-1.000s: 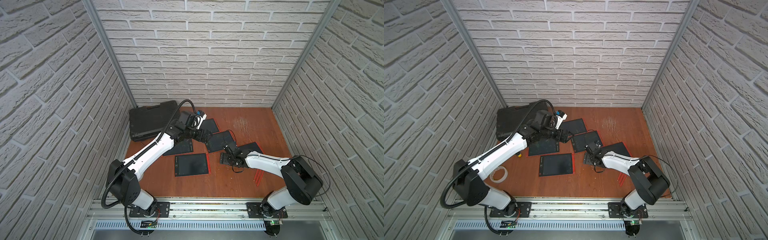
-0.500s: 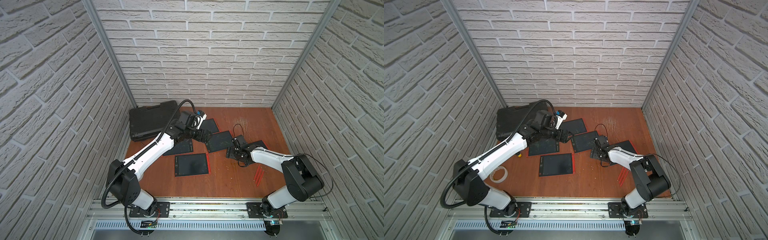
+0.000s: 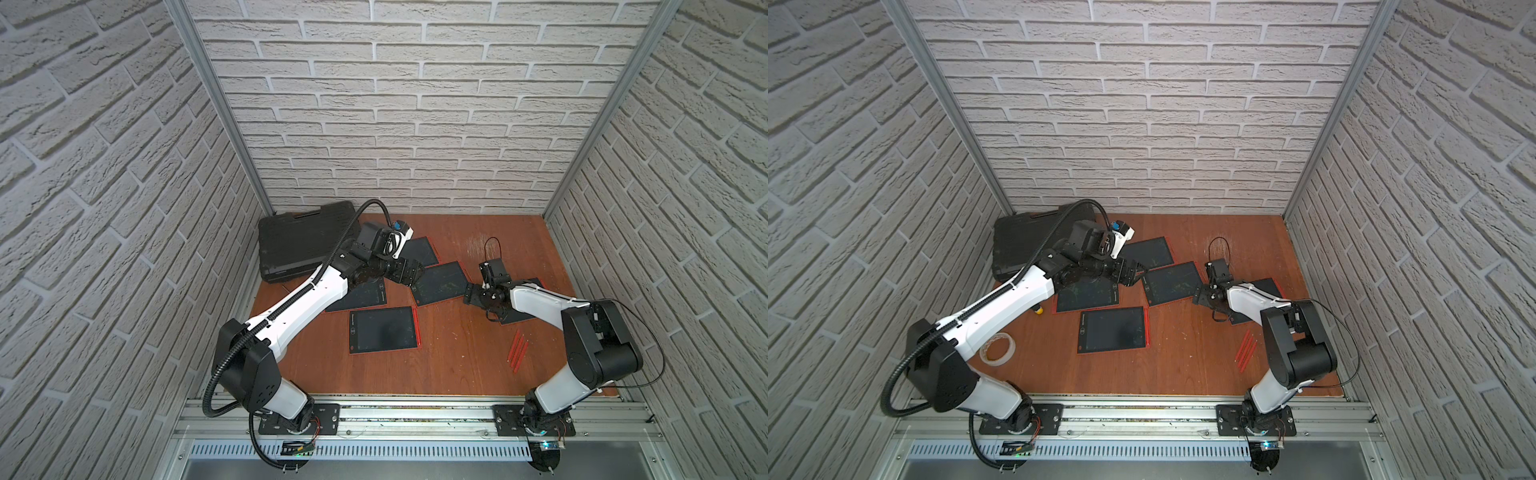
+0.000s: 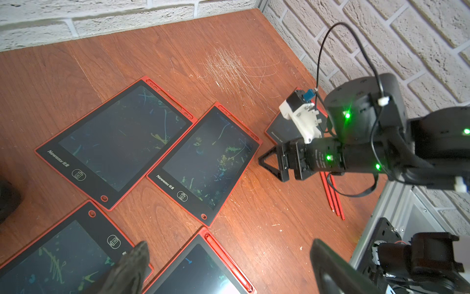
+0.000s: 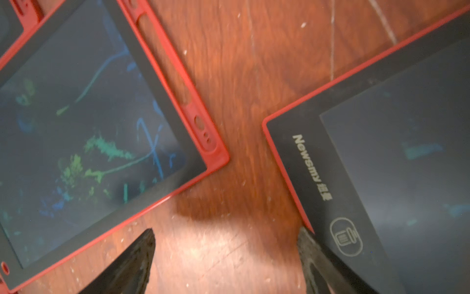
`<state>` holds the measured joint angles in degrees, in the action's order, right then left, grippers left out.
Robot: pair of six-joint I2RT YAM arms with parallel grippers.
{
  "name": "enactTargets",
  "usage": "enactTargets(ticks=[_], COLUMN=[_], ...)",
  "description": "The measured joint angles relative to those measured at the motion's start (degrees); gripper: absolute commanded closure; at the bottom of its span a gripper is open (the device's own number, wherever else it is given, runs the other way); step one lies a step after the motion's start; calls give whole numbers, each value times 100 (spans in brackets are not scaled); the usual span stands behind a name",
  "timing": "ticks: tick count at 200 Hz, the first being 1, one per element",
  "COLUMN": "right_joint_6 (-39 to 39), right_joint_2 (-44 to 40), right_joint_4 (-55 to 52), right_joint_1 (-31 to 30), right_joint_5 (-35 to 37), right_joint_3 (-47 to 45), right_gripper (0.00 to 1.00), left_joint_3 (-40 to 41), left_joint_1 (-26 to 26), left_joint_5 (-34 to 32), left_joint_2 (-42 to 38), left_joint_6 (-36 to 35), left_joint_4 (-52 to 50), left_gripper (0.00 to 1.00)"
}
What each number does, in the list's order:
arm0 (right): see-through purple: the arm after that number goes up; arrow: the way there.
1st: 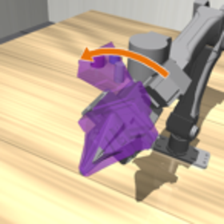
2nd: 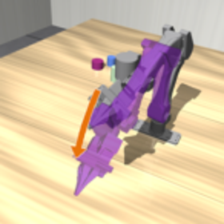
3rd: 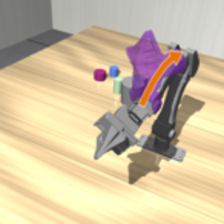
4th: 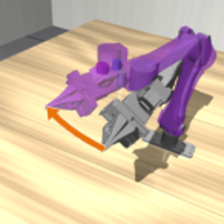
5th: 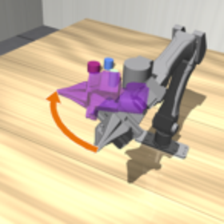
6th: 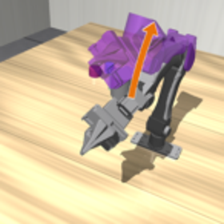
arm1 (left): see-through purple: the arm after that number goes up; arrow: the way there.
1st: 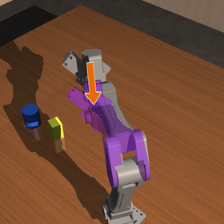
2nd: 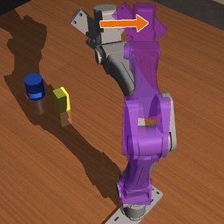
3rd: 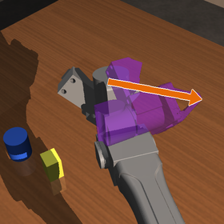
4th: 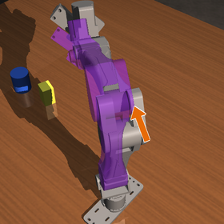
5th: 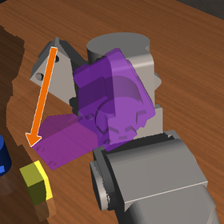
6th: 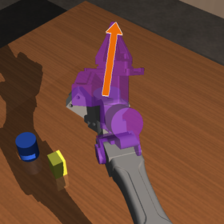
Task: Place the stylus back onto the writing tablet
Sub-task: Move the writing tablet to the center of the board.
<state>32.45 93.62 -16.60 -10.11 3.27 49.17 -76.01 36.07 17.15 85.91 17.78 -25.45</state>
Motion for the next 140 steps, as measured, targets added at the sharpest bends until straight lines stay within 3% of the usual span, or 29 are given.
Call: enactTargets(ticks=[72,140], right_joint_6=[-332,-315], right_joint_2=[142,-1517], right_joint_4=[0,-251], right_joint_1=[262,498], right_joint_5=[-284,-435], right_joint_3=[238,-671], right_gripper=[13,18], left_joint_3=[0,2], left_joint_1=[0,9], left_joint_5=[-4,-2], left_joint_2=[2,2], left_joint_6=[0,2], left_joint_4=[-20,-33], left_gripper=[2,2])
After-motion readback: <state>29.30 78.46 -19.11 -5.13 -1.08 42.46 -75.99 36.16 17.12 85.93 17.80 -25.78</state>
